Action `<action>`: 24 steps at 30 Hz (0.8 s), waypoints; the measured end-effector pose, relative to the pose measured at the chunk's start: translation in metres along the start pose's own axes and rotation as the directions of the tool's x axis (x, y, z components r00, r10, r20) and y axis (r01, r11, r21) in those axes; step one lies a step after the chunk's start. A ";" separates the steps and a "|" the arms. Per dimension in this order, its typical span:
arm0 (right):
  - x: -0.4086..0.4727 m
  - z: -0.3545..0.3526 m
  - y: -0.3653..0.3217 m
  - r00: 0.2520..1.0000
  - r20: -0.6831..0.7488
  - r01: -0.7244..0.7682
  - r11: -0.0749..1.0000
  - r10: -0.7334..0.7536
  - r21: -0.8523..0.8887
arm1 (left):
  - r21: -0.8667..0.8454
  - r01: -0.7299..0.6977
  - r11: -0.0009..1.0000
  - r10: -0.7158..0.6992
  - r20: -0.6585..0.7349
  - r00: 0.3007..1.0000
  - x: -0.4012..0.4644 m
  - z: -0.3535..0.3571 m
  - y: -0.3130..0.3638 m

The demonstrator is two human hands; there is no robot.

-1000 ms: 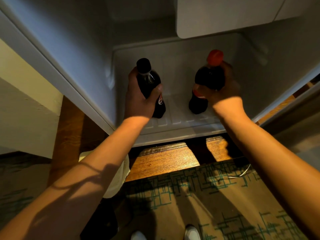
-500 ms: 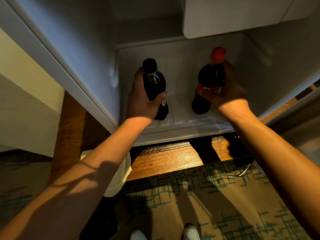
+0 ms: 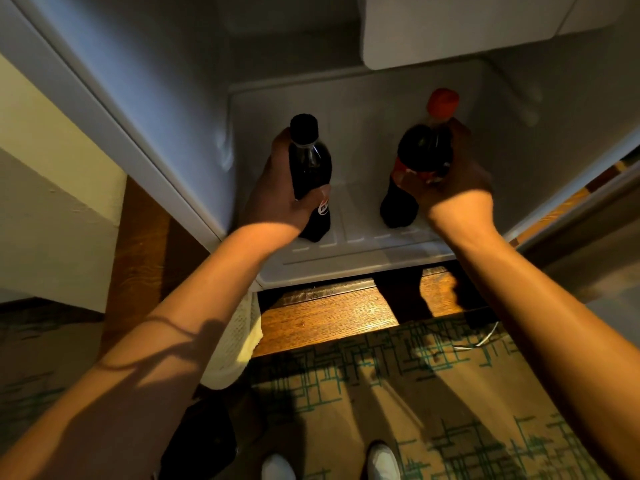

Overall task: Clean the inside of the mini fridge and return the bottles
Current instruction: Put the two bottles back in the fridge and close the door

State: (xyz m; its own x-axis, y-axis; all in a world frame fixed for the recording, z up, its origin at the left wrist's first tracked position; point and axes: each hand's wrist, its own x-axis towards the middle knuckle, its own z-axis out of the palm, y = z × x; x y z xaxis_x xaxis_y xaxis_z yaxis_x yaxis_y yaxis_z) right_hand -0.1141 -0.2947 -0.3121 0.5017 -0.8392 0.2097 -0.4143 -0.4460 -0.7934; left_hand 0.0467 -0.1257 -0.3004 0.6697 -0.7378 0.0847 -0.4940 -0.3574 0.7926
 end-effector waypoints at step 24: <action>-0.006 -0.003 -0.010 1.000 0.019 0.008 0.999 -0.007 -0.039 | -0.212 0.094 0.973 -0.132 -0.172 0.976 -0.009 0.010 0.004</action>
State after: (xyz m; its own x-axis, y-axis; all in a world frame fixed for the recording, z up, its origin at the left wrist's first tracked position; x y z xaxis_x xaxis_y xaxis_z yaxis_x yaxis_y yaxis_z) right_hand -0.1150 -0.2855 -0.3036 0.5193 -0.8298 0.2042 -0.4399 -0.4644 -0.7686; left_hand 0.0329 -0.1265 -0.3040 0.8144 -0.5745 0.0822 -0.2999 -0.2953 0.9071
